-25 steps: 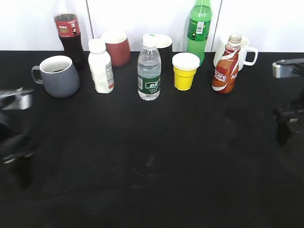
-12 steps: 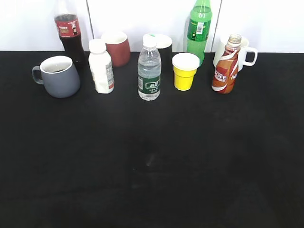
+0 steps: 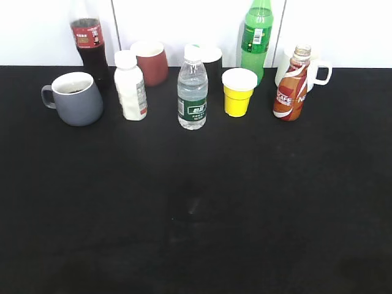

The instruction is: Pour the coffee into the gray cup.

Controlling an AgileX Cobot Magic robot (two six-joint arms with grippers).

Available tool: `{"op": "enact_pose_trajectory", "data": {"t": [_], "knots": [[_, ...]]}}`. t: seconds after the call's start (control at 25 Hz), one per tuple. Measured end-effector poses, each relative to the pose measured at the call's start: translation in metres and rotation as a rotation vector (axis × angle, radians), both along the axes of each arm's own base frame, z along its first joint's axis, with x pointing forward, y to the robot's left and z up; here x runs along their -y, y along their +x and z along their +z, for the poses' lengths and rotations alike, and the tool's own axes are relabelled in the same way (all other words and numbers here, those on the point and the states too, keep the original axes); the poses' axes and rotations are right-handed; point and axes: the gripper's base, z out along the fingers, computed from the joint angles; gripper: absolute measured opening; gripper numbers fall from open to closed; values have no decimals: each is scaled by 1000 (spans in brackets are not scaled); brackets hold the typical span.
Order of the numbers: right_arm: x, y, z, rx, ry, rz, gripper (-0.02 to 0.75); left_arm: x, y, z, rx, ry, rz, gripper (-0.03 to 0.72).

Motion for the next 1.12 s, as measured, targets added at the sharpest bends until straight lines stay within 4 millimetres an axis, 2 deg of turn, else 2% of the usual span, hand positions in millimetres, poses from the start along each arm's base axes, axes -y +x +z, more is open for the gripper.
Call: {"op": "enact_pose_trajectory", "data": {"t": [0.08, 0.8, 0.92, 1.04, 1.12], "knots": [[0, 0, 0, 4, 2, 0, 556, 1, 2, -9, -12, 10, -13, 477], [0, 1, 1, 16, 4, 0, 556, 4, 2, -9, 1, 22, -70, 501], [1, -1, 1, 30, 6, -28, 556, -3, -8, -6, 76, 4, 24, 465], [3, -16, 3, 131, 12, -135, 556, -9, -28, -3, 205, -9, 183, 454], [3, -29, 3, 212, 14, -172, 556, -10, -39, -2, 275, -14, 222, 453]]}}
